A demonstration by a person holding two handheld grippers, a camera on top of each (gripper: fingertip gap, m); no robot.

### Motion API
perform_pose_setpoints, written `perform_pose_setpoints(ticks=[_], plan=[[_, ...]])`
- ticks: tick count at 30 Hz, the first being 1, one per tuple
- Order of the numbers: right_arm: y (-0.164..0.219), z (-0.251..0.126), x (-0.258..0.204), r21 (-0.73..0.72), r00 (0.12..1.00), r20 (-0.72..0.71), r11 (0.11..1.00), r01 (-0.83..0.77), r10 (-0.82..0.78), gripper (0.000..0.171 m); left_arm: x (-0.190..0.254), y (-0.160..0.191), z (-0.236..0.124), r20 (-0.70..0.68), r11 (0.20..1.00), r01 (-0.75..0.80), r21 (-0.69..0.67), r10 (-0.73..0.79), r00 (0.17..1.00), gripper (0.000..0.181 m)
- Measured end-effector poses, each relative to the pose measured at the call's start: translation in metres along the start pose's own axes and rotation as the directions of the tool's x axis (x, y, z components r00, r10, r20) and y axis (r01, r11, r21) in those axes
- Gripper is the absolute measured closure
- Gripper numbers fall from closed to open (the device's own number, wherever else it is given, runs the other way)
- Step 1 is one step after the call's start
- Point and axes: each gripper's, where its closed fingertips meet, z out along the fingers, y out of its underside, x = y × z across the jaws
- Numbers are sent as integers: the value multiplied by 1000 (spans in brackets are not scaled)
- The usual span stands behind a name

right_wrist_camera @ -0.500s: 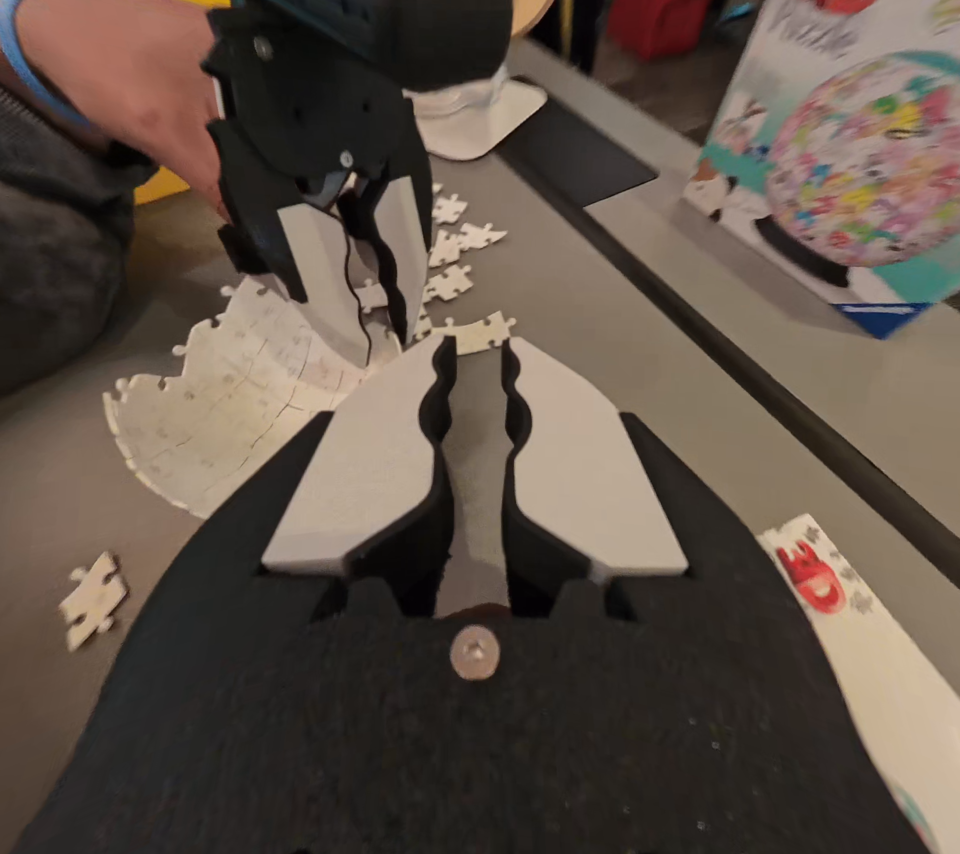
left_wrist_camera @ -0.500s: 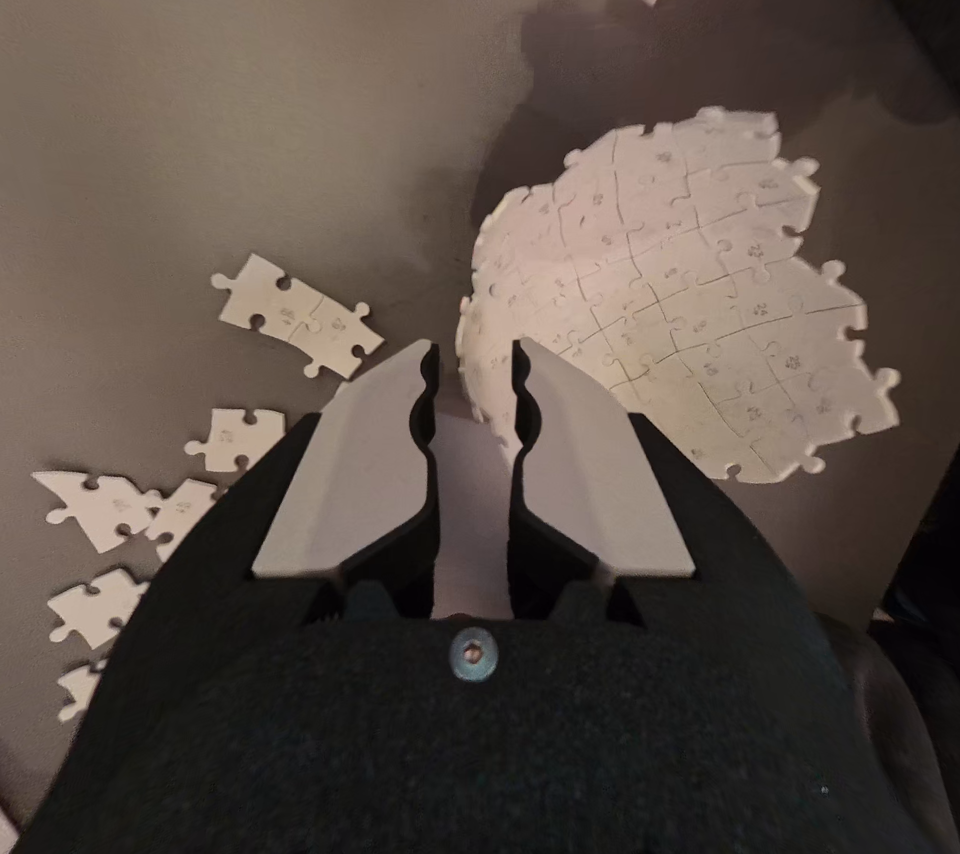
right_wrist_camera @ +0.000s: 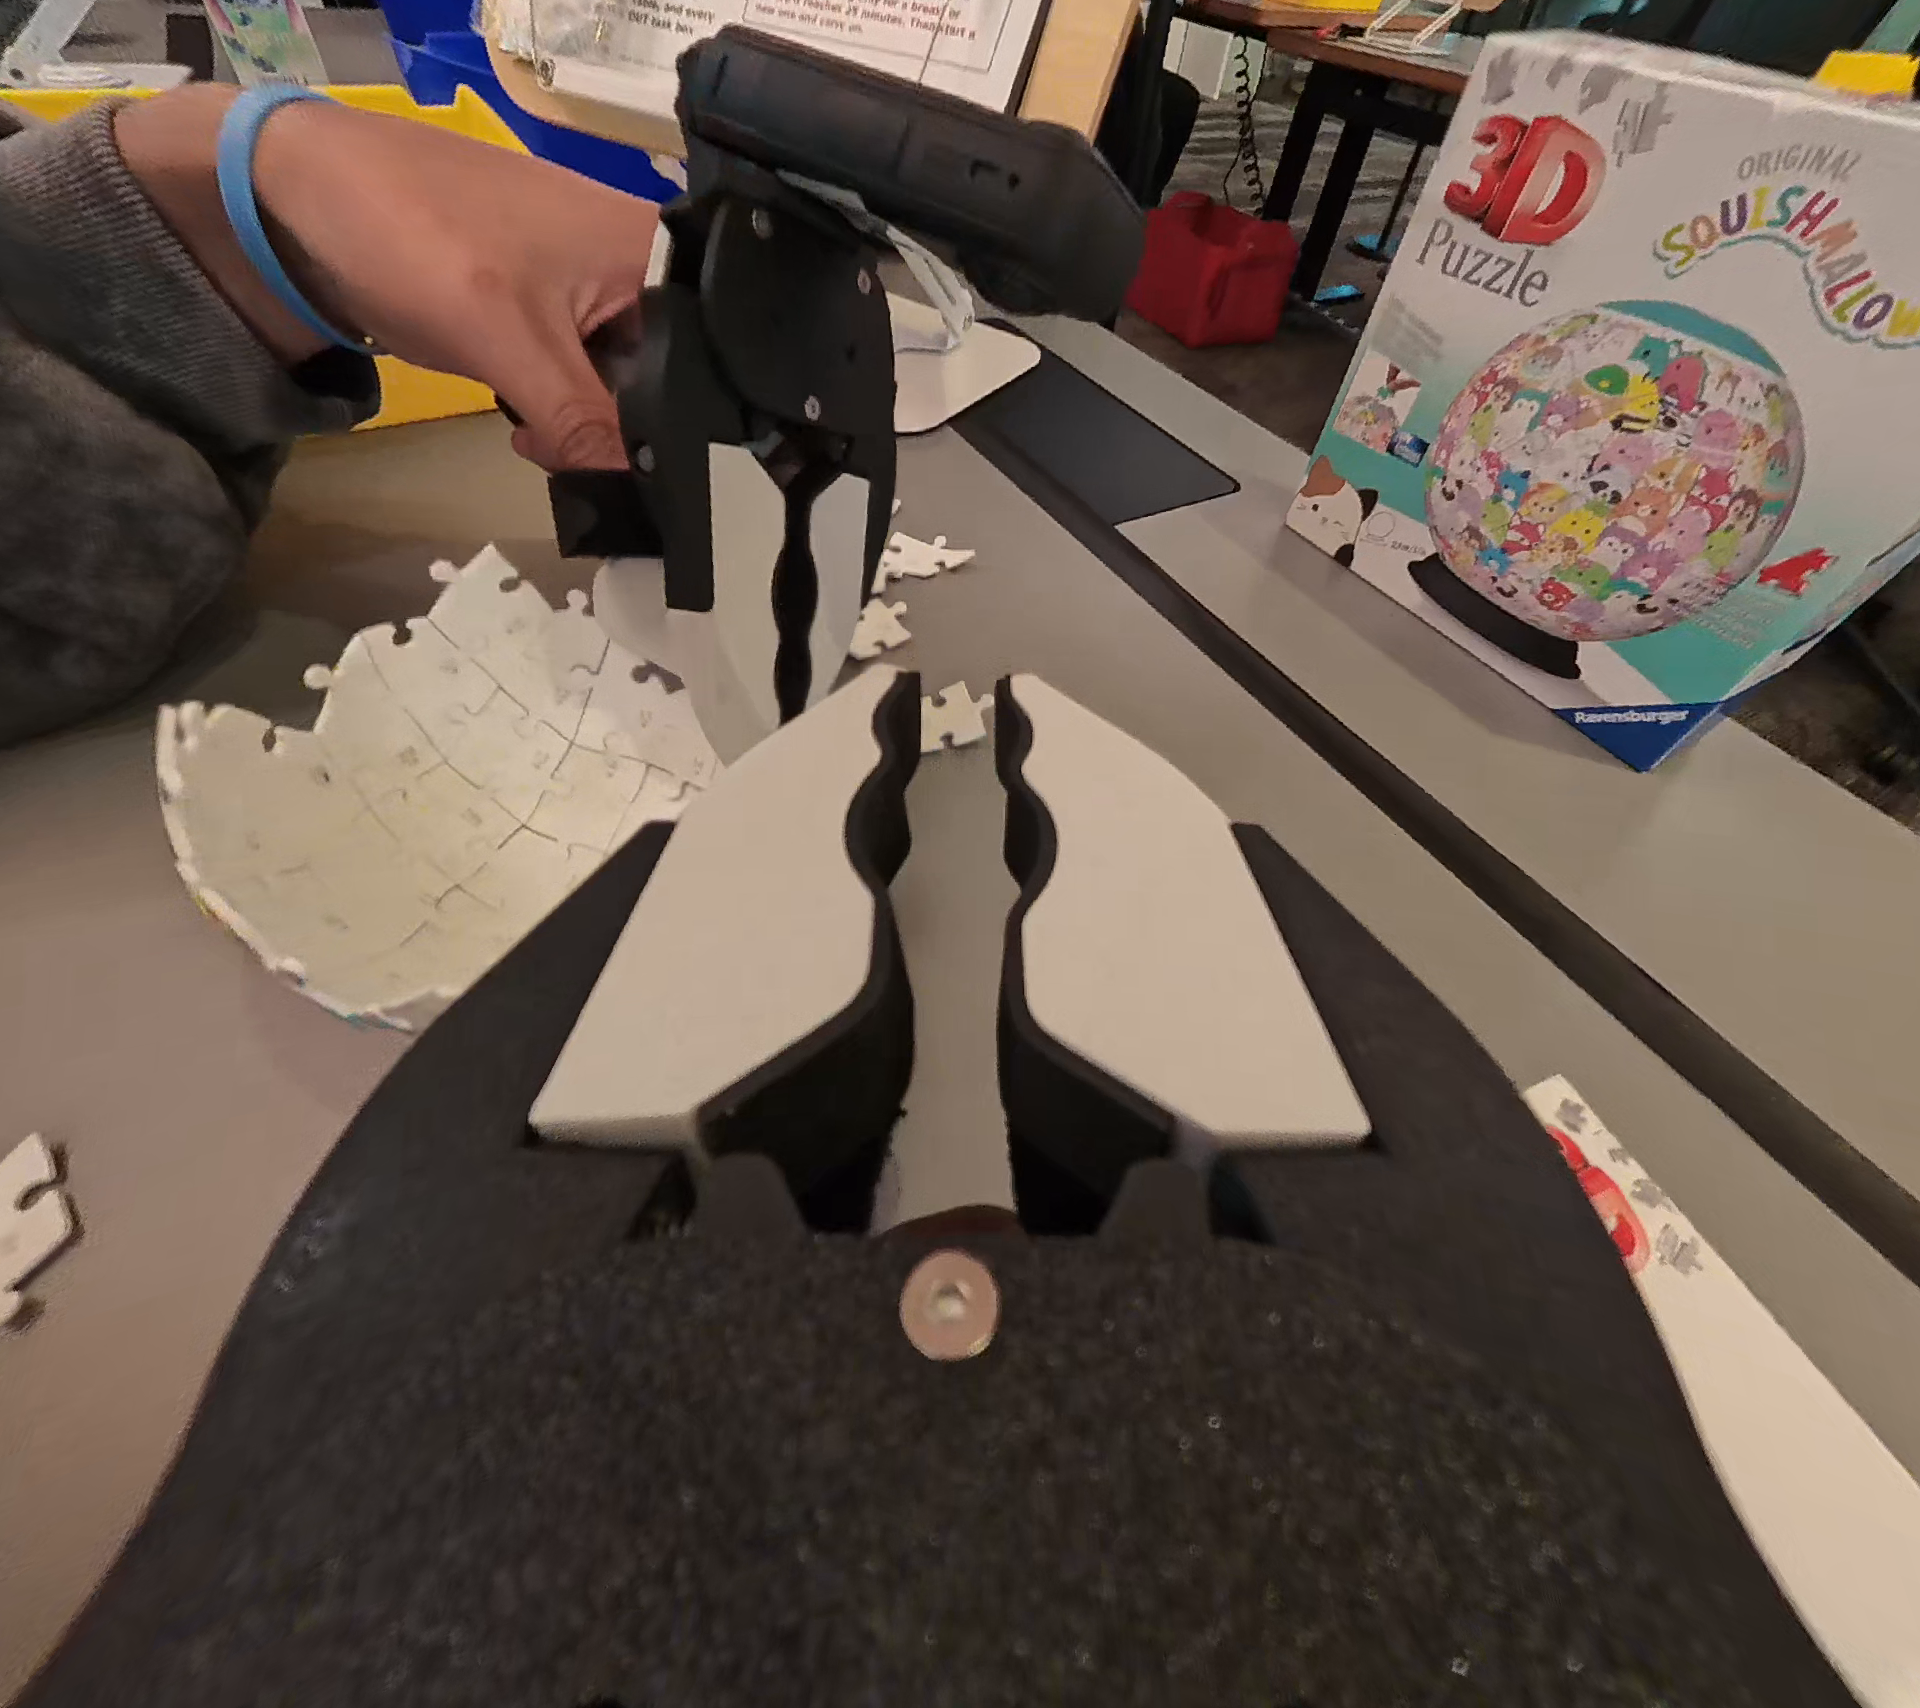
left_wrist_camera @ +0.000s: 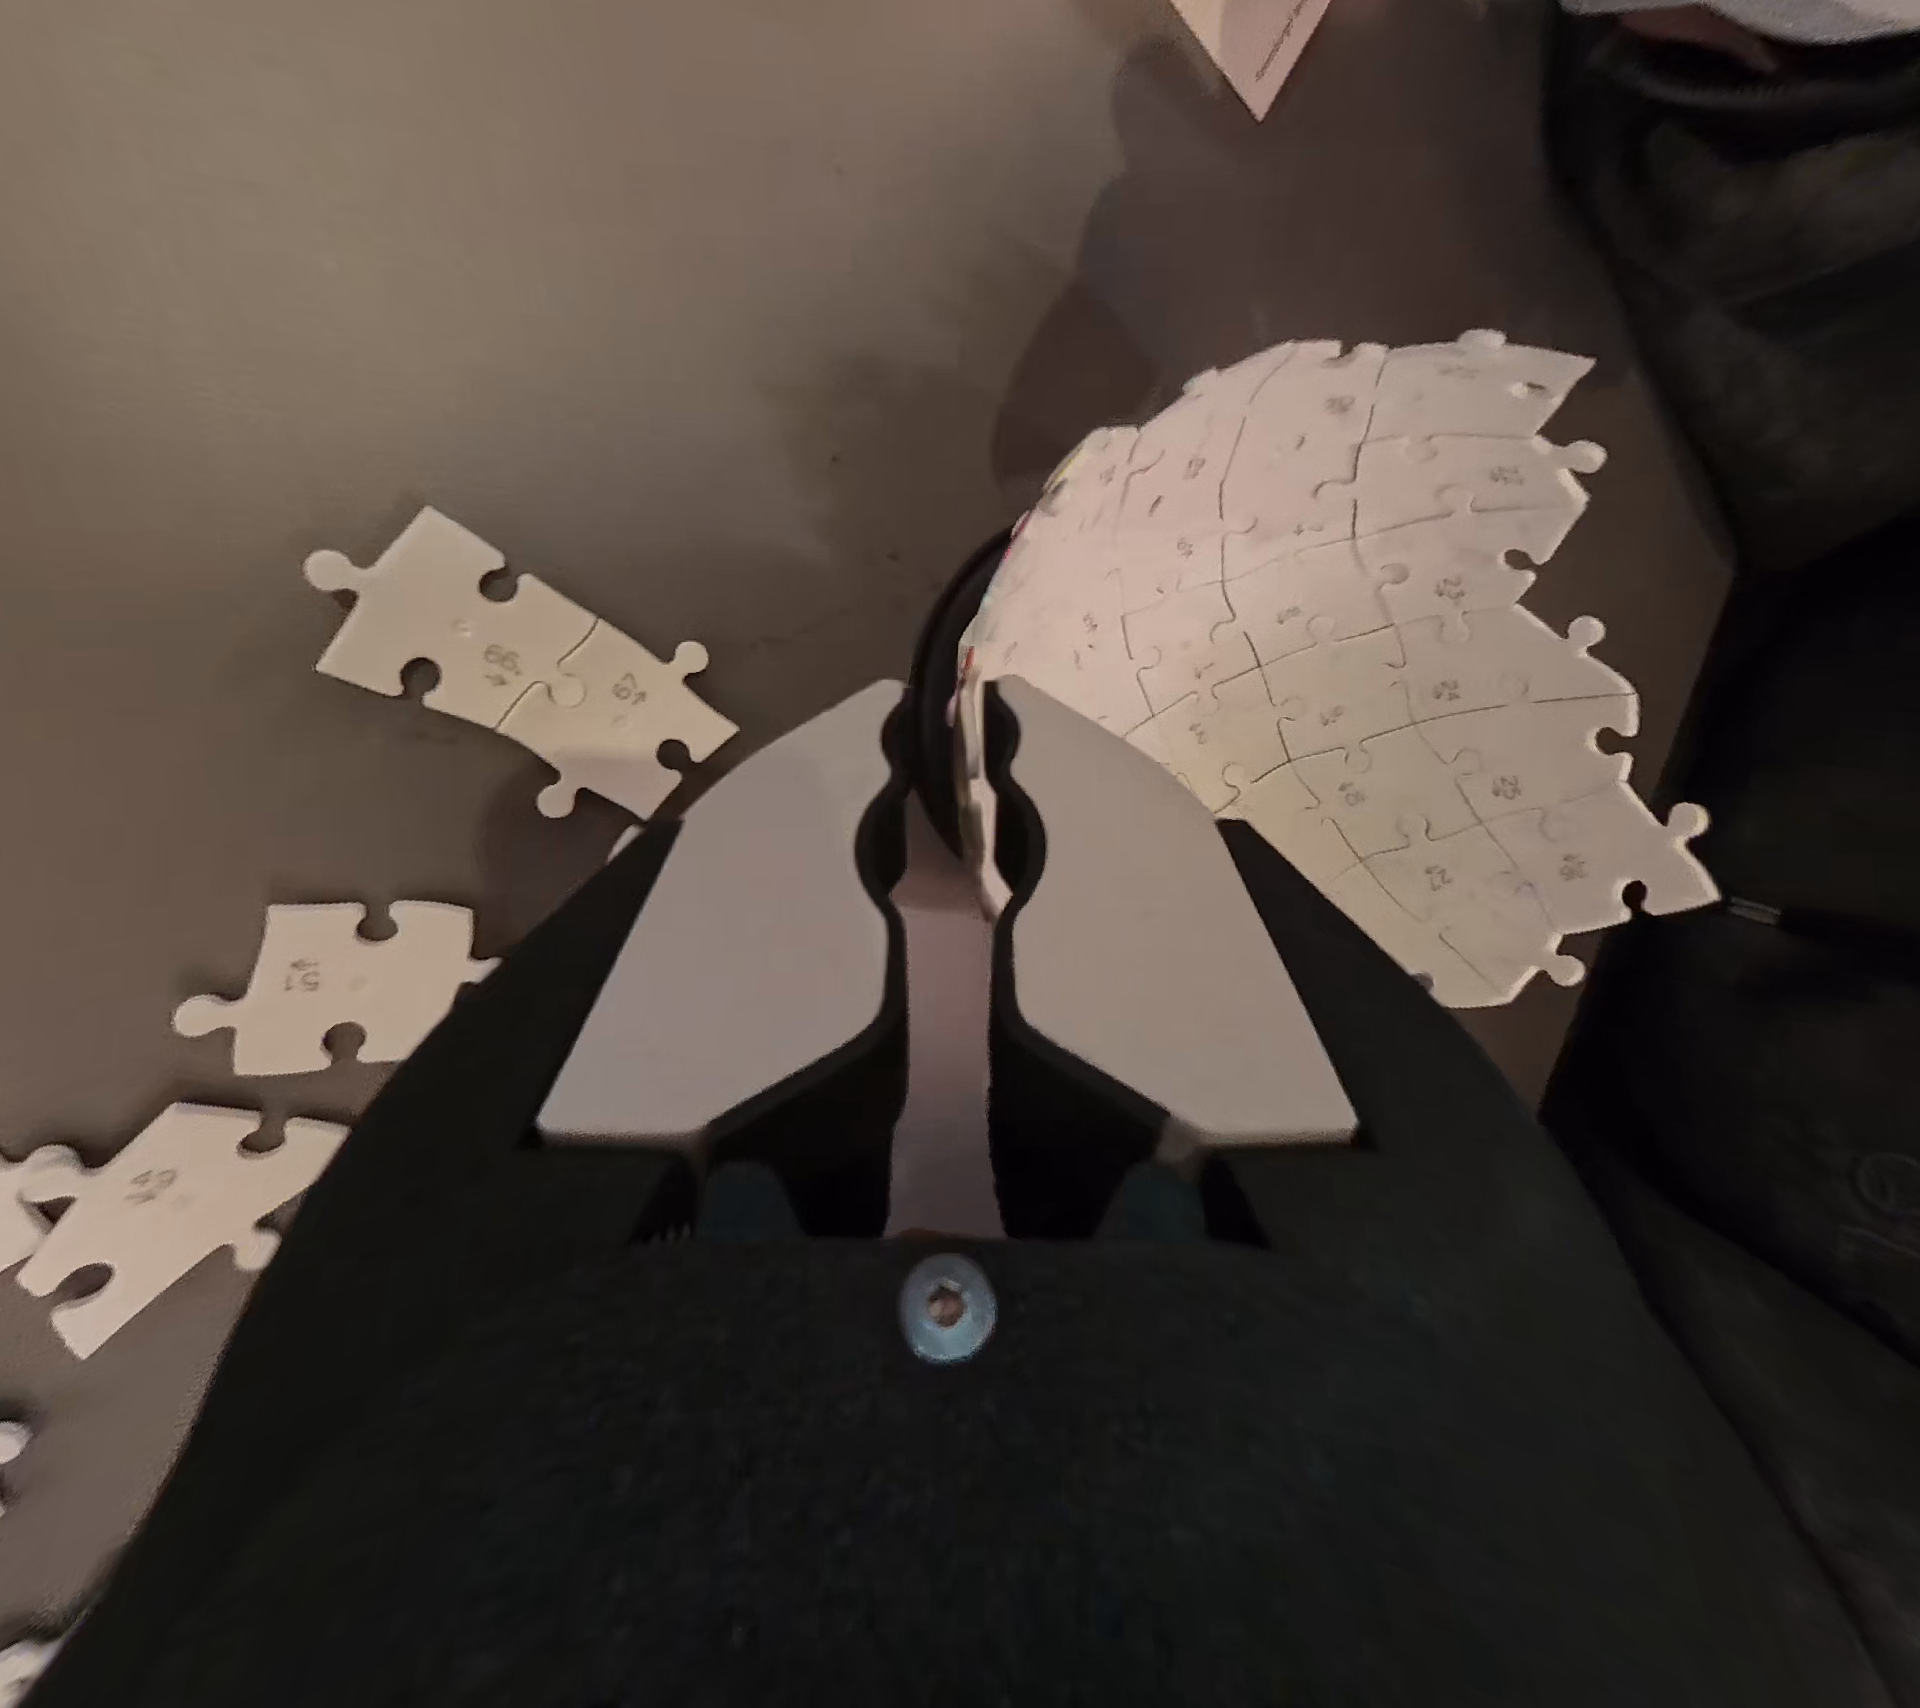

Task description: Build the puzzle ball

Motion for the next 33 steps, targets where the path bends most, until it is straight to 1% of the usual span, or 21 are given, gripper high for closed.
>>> perform_pose_setpoints(ticks=[3, 10, 17, 18, 20, 22, 24, 26, 28, 30, 31, 32, 33], plan=[[6, 1, 1, -7, 1000, 15, 1000, -18, 18, 158, 2, 1, 2, -19, 1000, -9, -10, 9, 1000, 177], [7, 3, -4, -21, 999, 30, 1000, -10, 11, 158, 2, 4, 2, 13, 999, -8, -36, 8, 1000, 177], [9, 5, -8, -41, 999, 45, 999, 2, 0, 158, 3, 1, 2, 4, 1000, -8, -16, 8, 1000, 177], [8, 4, -8, -38, 999, 42, 999, 2, 0, 158, 3, -1, 0, 0, 1000, -9, -5, 9, 1000, 176], [5, 2, -5, -28, 999, 34, 1000, 5, -5, 157, 6, -6, -6, -13, 1000, -5, 31, 6, 1000, 161], [-8, -5, 1, 2, 1000, 8, 1000, 22, -22, 156, 6, -11, -23, 21, 997, -10, 78, 9, 1000, 156], [-33, -19, 8, 55, 999, -36, 998, 40, -38, 156, 12, -25, -53, 67, 980, -36, 198, 23, 997, 151], [-68, -39, 10, 150, 998, -64, 988, 32, -23, 156, 33, -42, -91, 111, 927, -93, 363, 56, 992, 150], [-98, -57, 0, 236, 999, -30, 972, -9, 17, 156, 59, -55, -130, 230, 843, -202, 499, 95, 969, 143], [-108, -69, -20, 241, 999, 21, 970, -33, 28, 156, 91, -58, -157, 362, 774, -322, 546, 130, 923, 133], [-104, -73, -31, 220, 999, 37, 975, -41, 33, 155, 108, -56, -164, 416, 757, -374, 536, 149, 897, 124], [-95, -78, -45, 196, 998, 54, 980, -47, 37, 154, 126, -52, -167, 464, 749, -420, 513, 170, 869, 121], [-83, -84, -60, 168, 997, 67, 984, -57, 46, 153, 141, -46, -168, 514, 743, -459, 487, 180, 839, 122]])
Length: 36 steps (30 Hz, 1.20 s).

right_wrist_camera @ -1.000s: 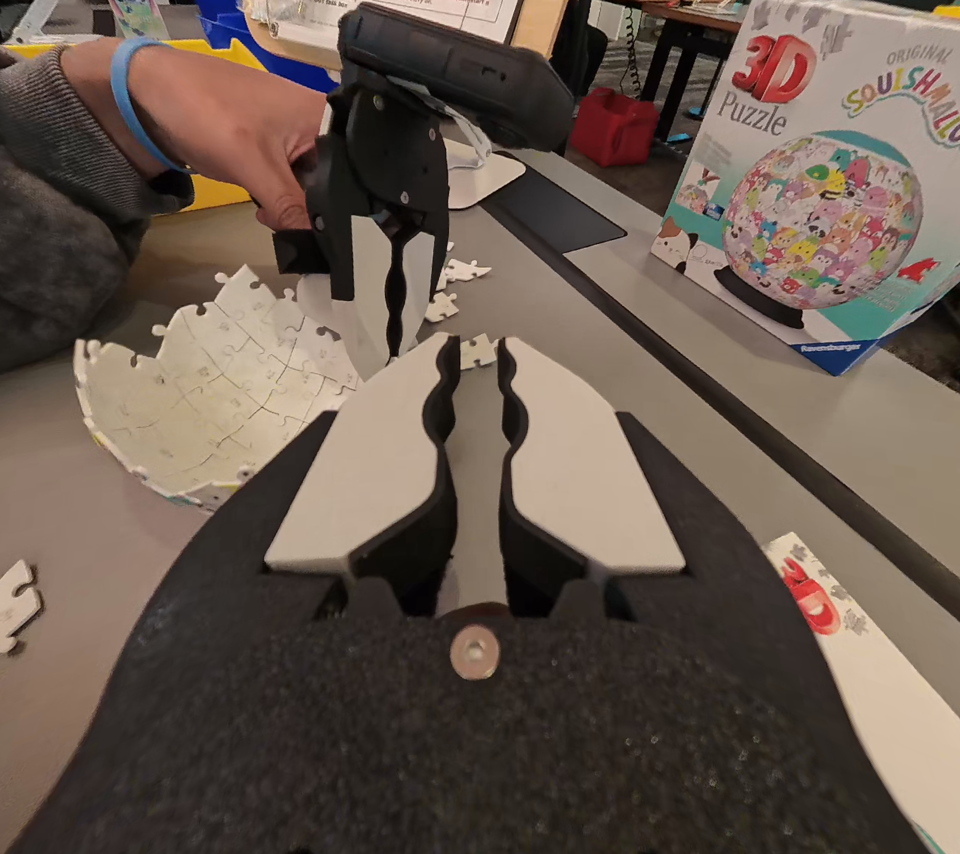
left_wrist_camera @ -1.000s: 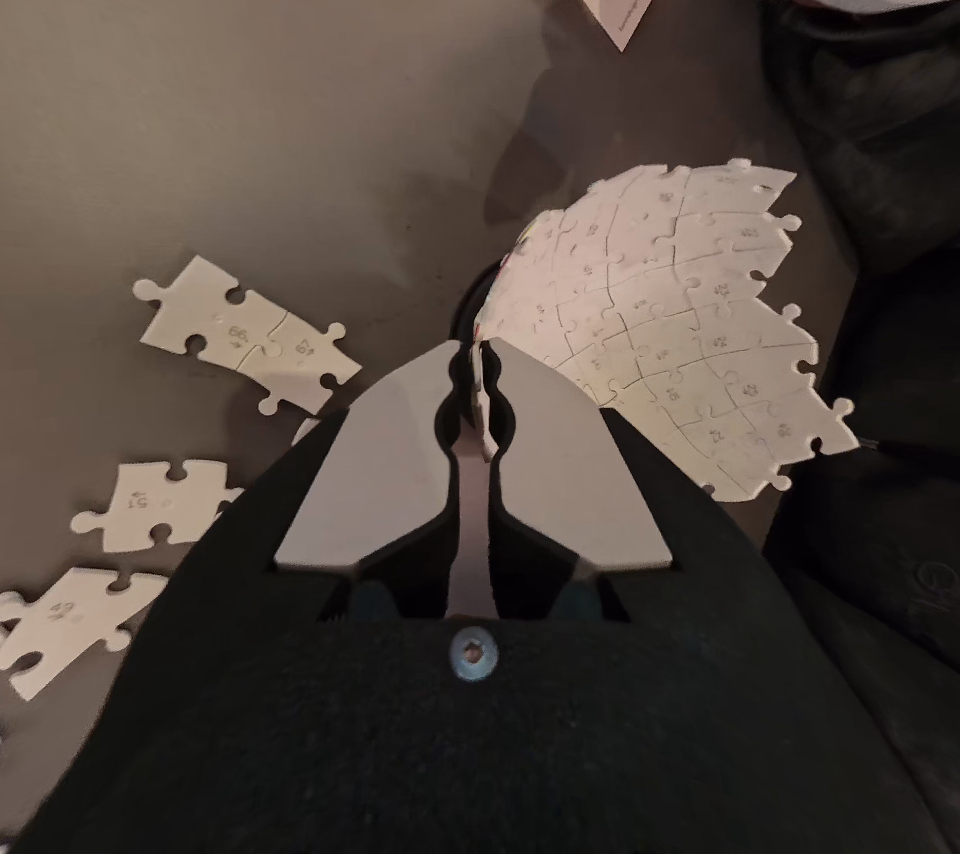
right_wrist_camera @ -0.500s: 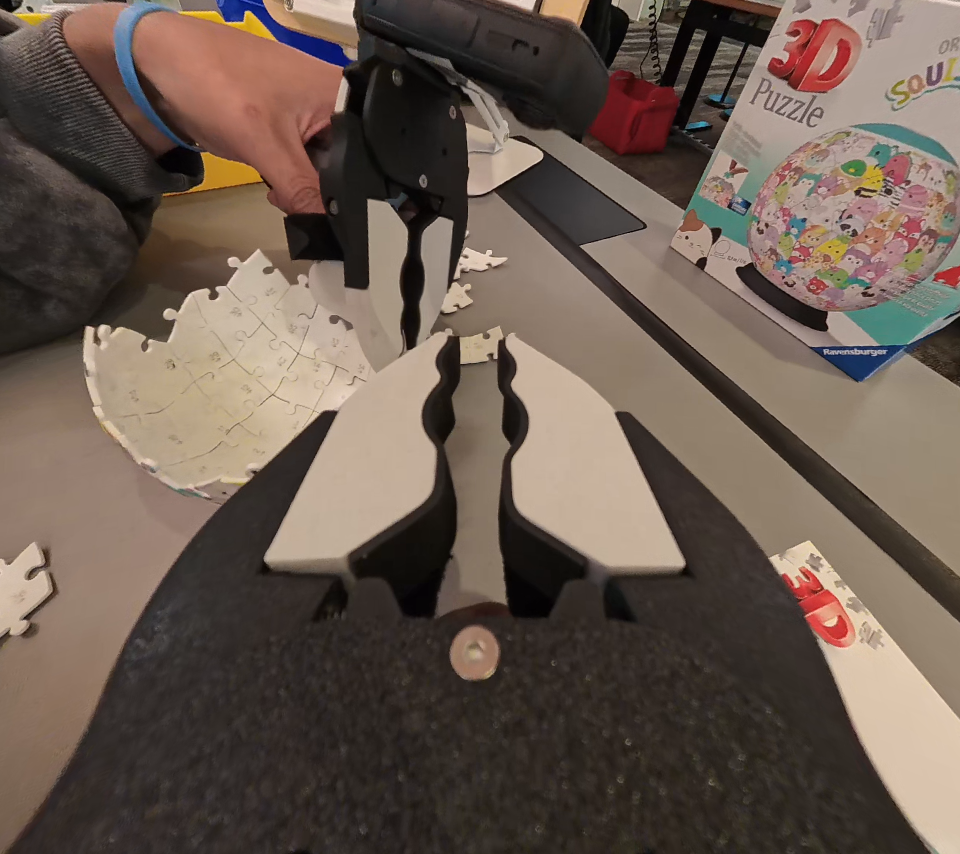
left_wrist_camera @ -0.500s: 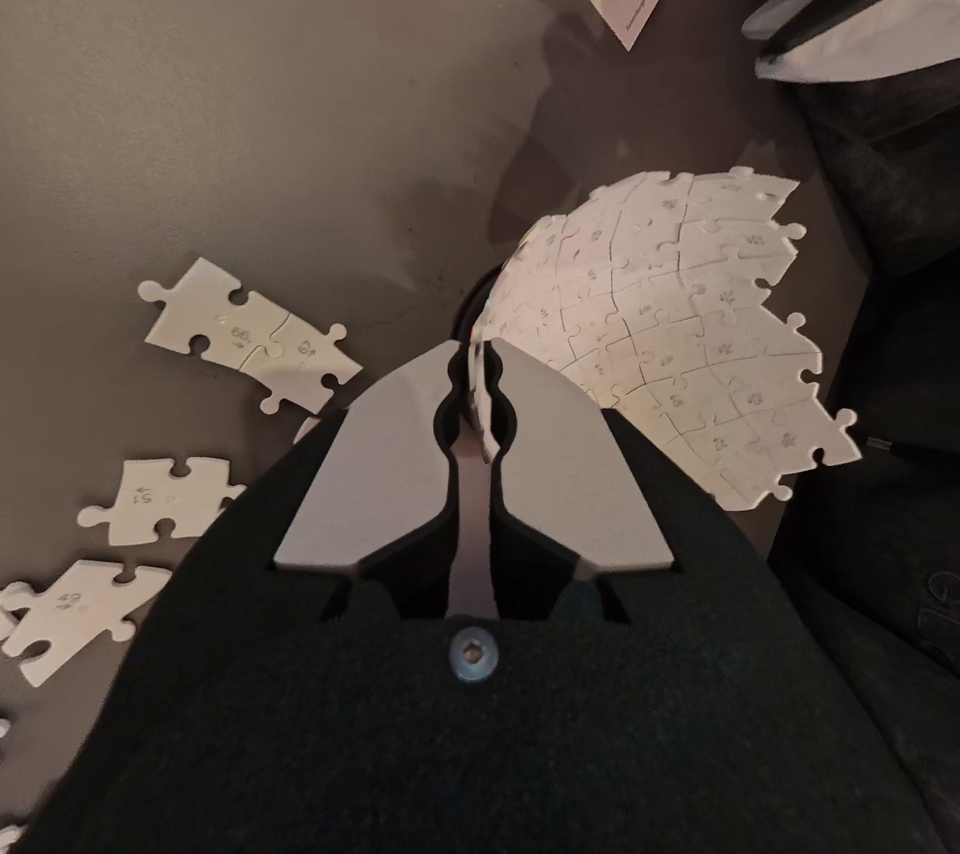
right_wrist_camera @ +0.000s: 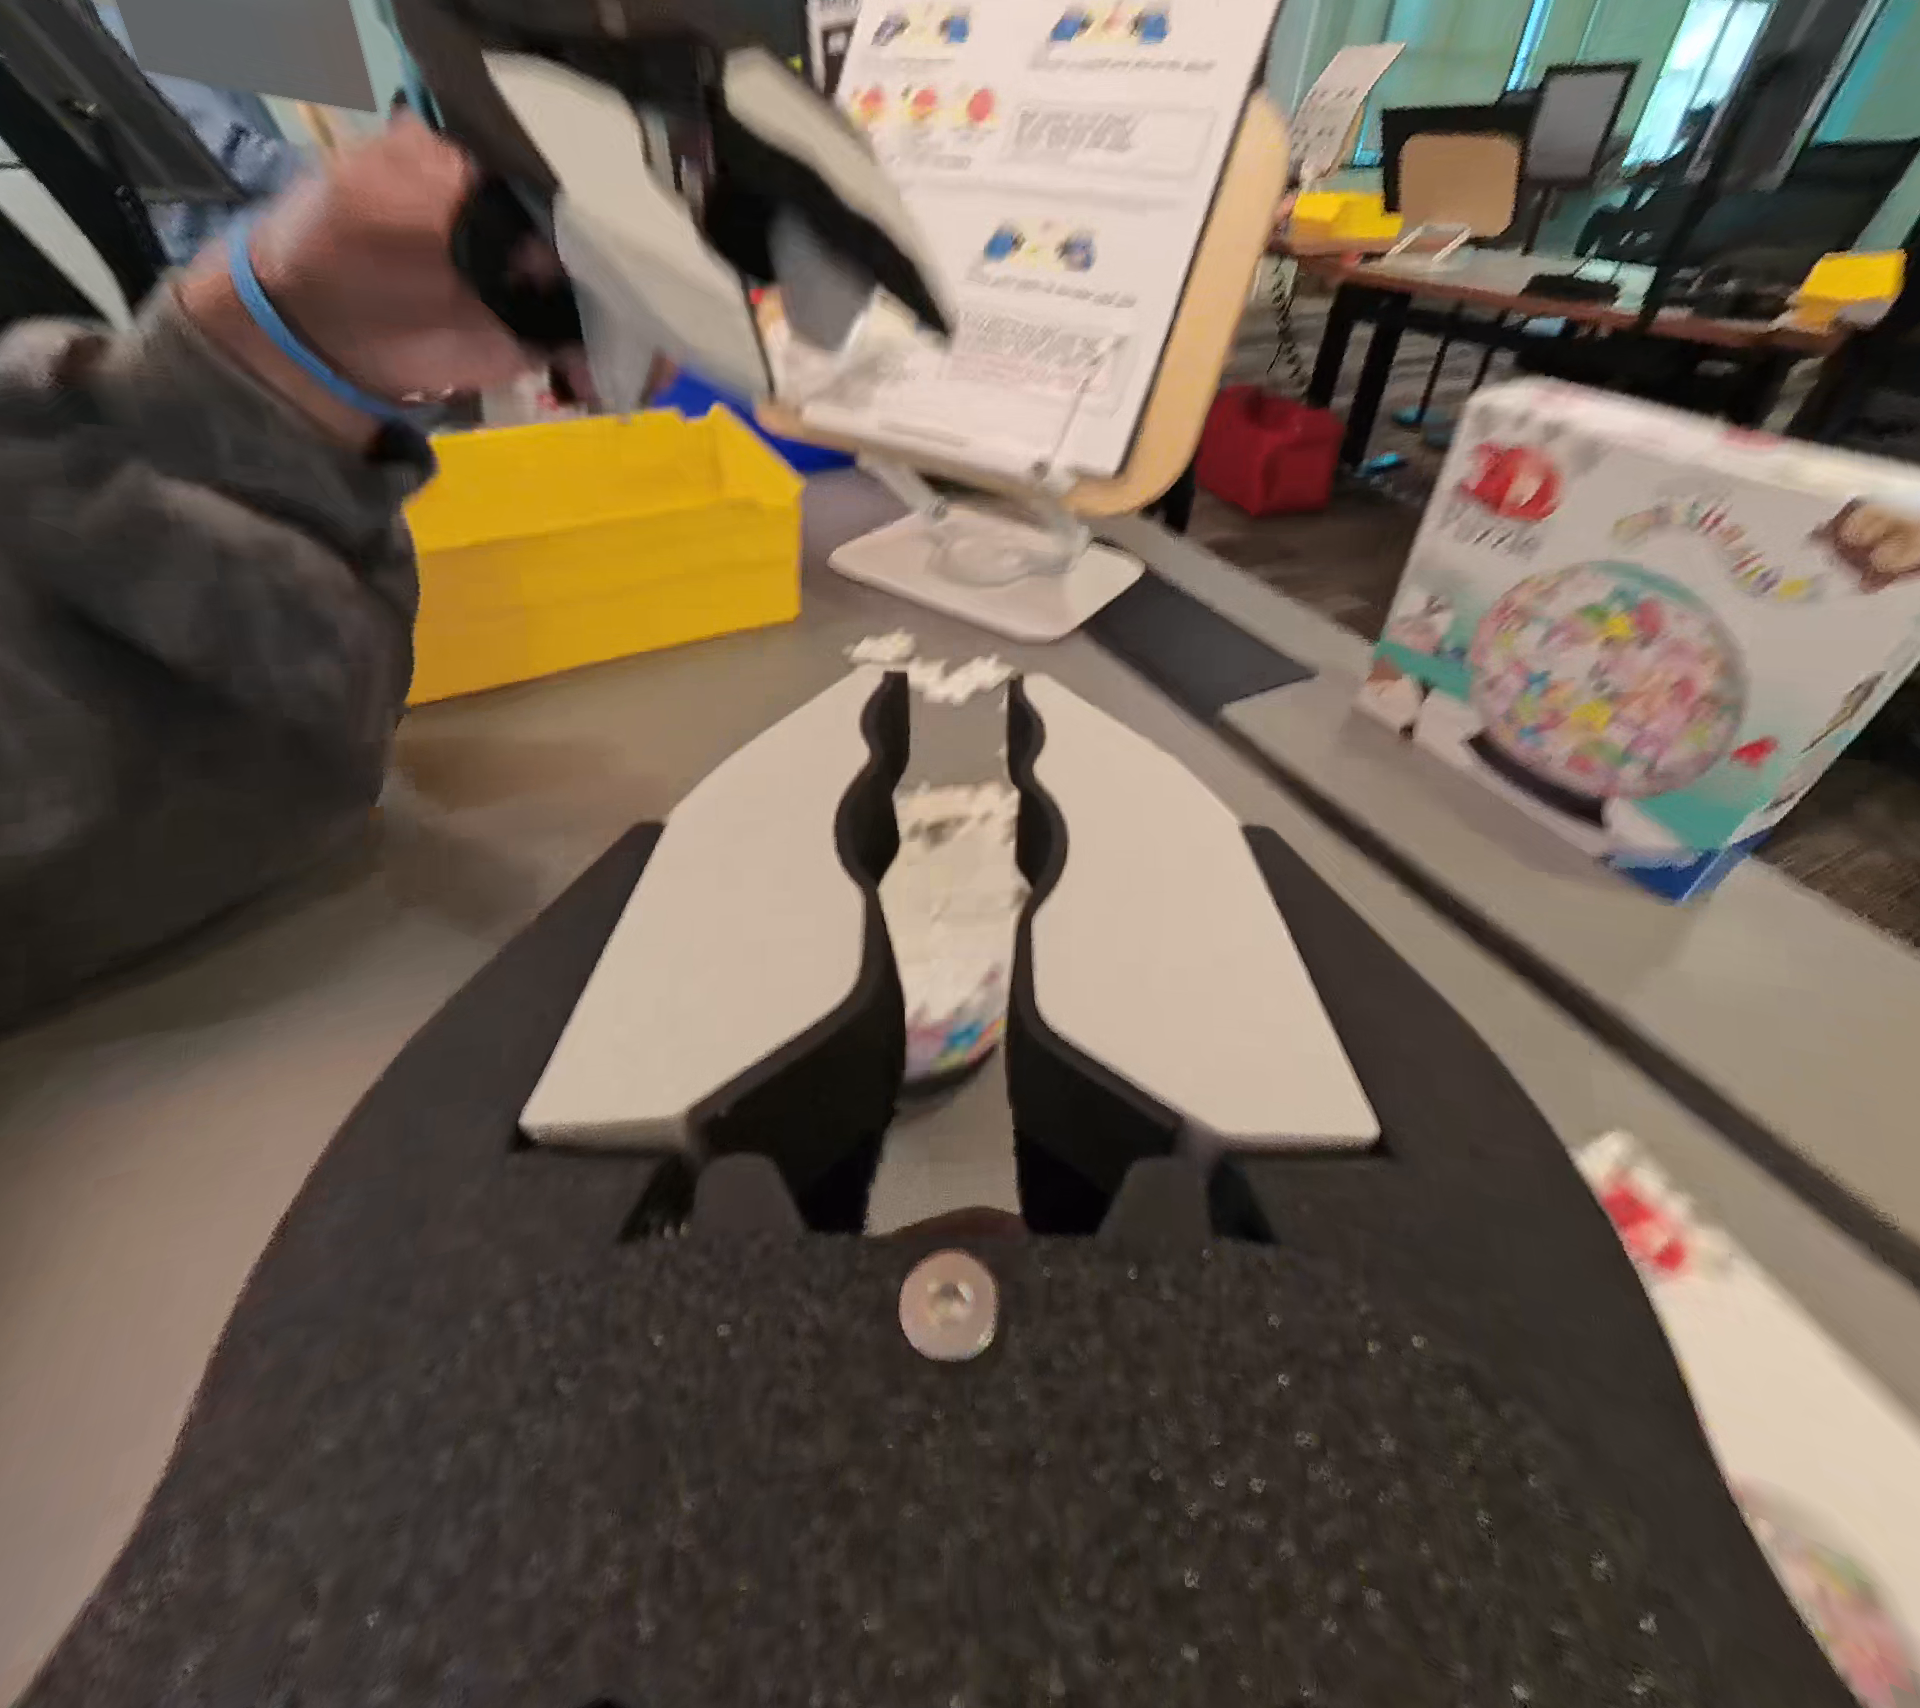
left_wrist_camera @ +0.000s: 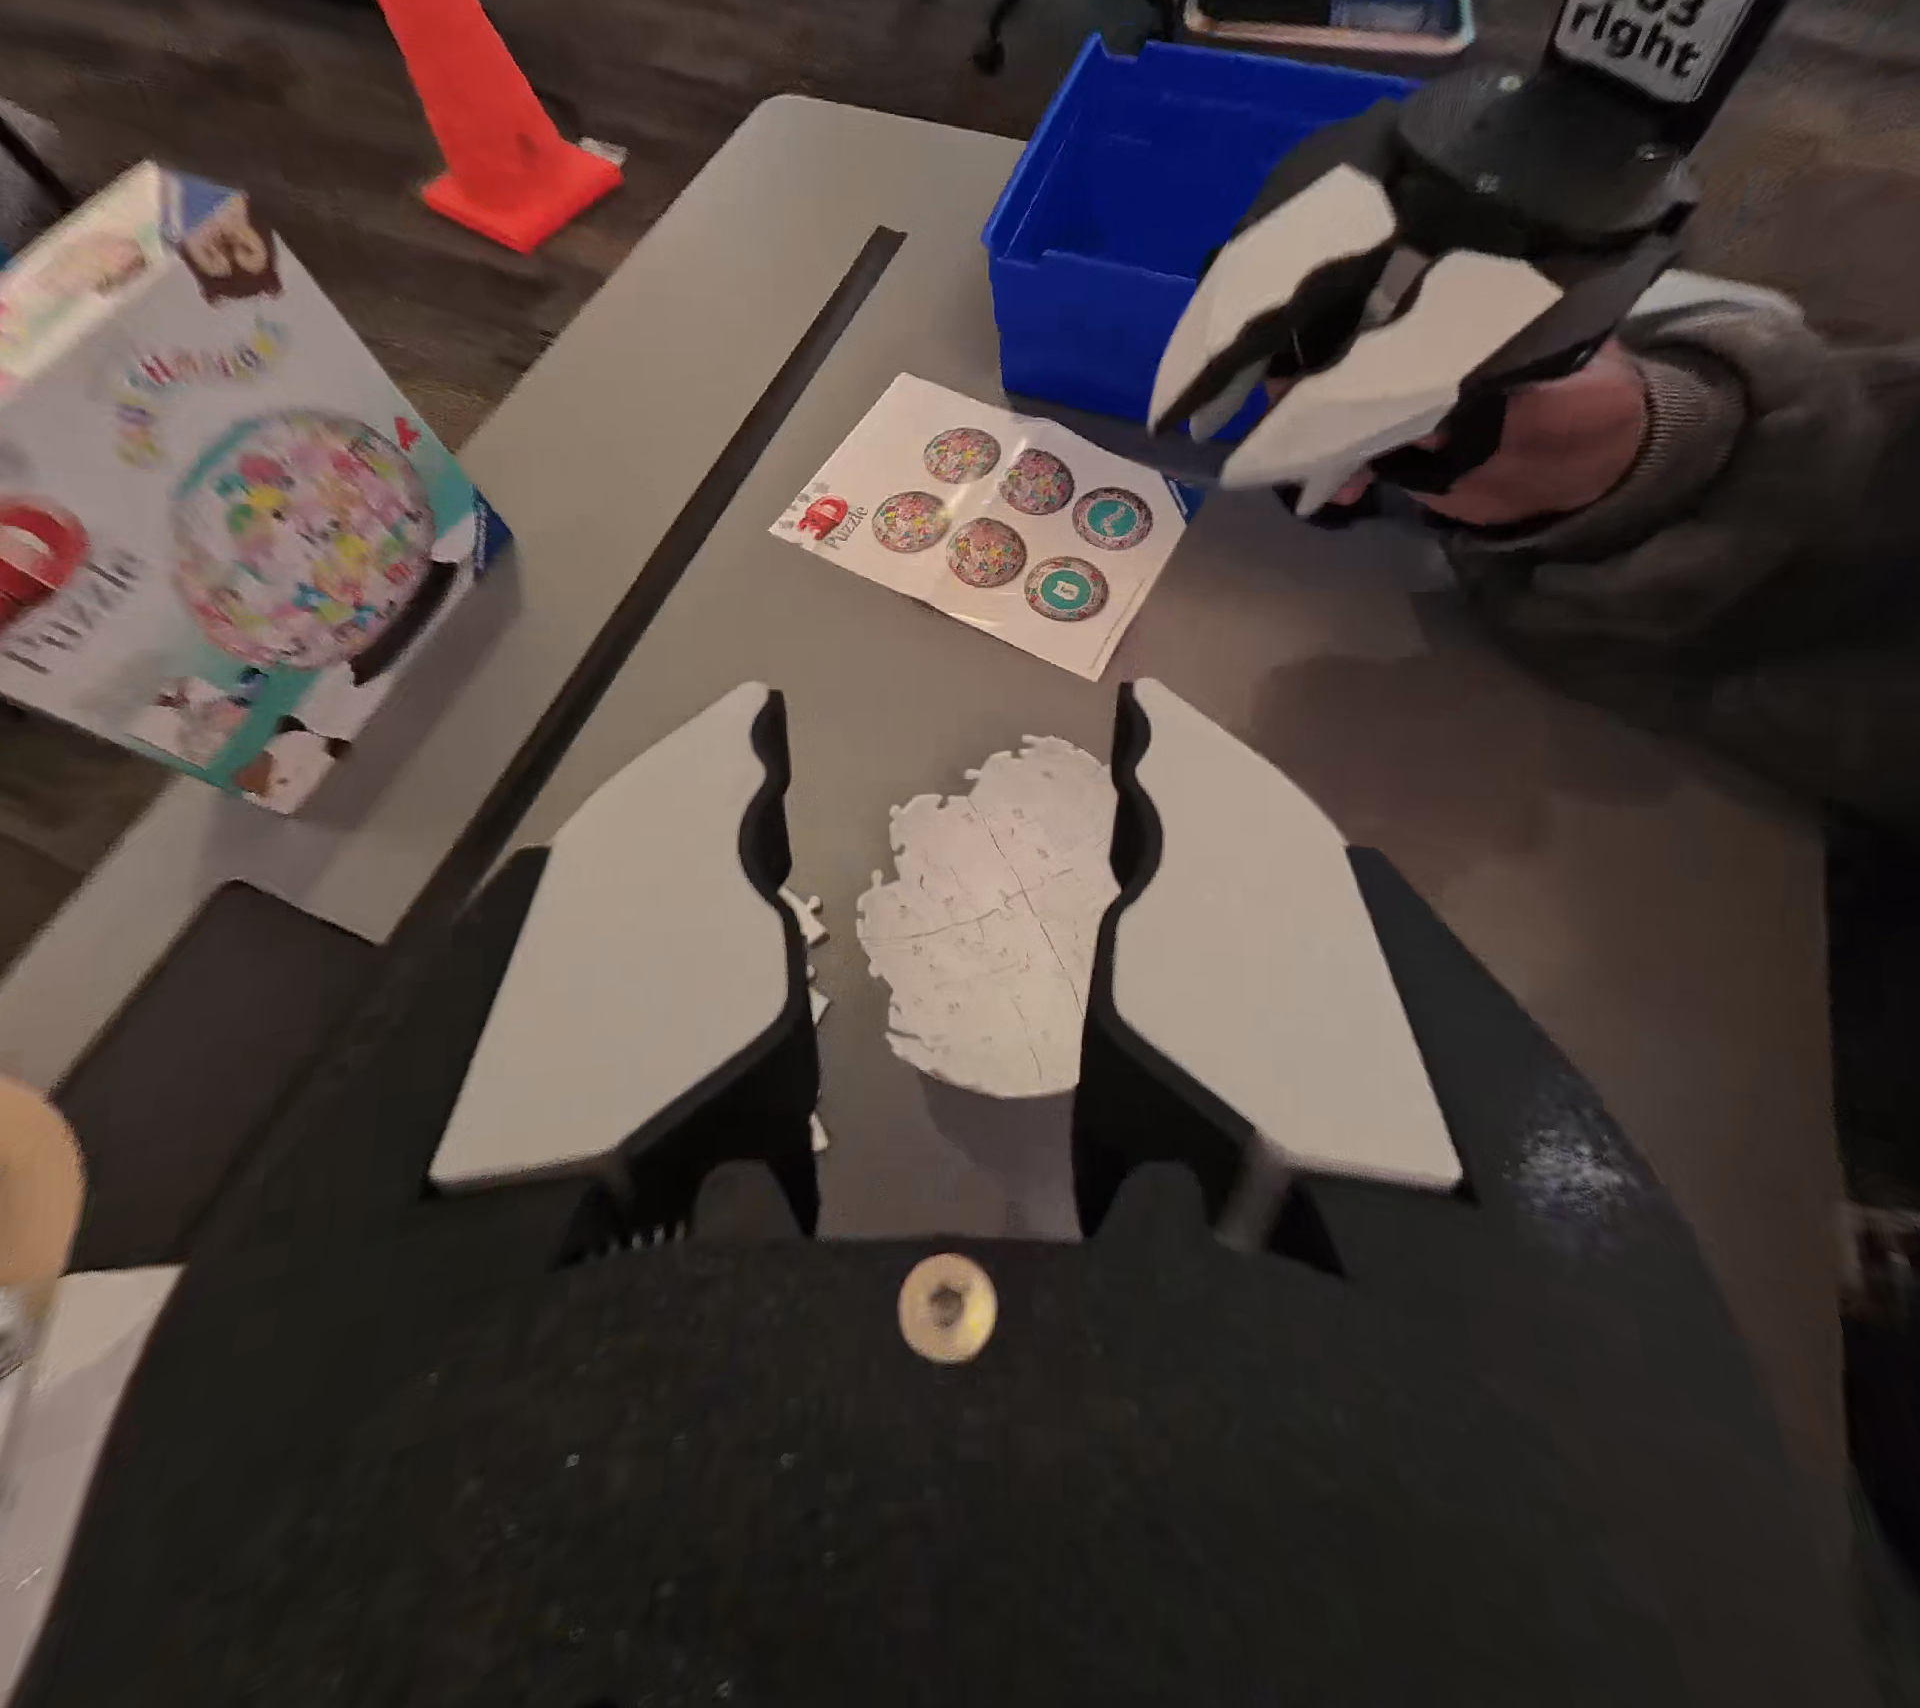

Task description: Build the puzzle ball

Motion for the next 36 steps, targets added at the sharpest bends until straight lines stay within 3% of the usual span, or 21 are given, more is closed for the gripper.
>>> perform_pose_setpoints(ticks=[4, 8, 12, 16, 18, 23, 24, 25, 28, 29, 32, 34, 36], plan=[[63, -31, -69, -107, 994, 46, 990, -91, 96, 153, 63, 21, -13, 71, 993, -79, -91, 86, 994, 123], [118, -70, -123, -236, 991, 28, 965, -117, 128, 152, 134, 89, 2, -28, 963, -28, -267, 21, 999, 119], [134, -94, -146, -304, 997, 0, 950, -71, 74, 152, 179, 157, 37, -55, 943, 20, -333, -41, 998, 124], [130, -94, -151, -289, 998, 27, 956, -51, 61, 153, 177, 204, 75, 1, 935, 92, -341, -97, 995, 127], [138, -92, -151, -309, 996, 50, 949, -56, 75, 154, 165, 209, 84, 34, 936, 140, -322, -136, 990, 117], [147, -88, -150, -348, 994, 70, 936, -52, 81, 154, 155, 214, 98, 17, 926, 181, -332, -186, 982, 124], [146, -88, -150, -343, 994, 71, 938, -49, 77, 154, 157, 214, 99, 12, 930, 160, -329, -166, 986, 135], [146, -88, -150, -342, 995, 70, 939, -49, 77, 154, 160, 214, 100, 3, 932, 131, -338, -139, 990, 157], [150, -88, -149, -353, 993, 72, 934, -63, 94, 154, 173, 215, 98, -49, 928, 44, -369, -67, 997, 158], [150, -88, -149, -354, 992, 76, 932, -72, 106, 154, 177, 213, 96, -66, 931, 8, -365, -35, 997, 181], [150, -87, -151, -356, 984, 97, 929, -105, 148, 155, 194, 200, 86, -97, 935, -130, -330, 103, 990, 181], [163, -89, -149, -417, 982, 87, 901, -119, 170, 155, 194, 194, 78, -33, 916, -208, -343, 210, 977, 181], [174, -93, -154, -486, 978, 104, 867, -107, 178, 155, 203, 190, 73, -26, 916, -216, -338, 221, 975, 181]])
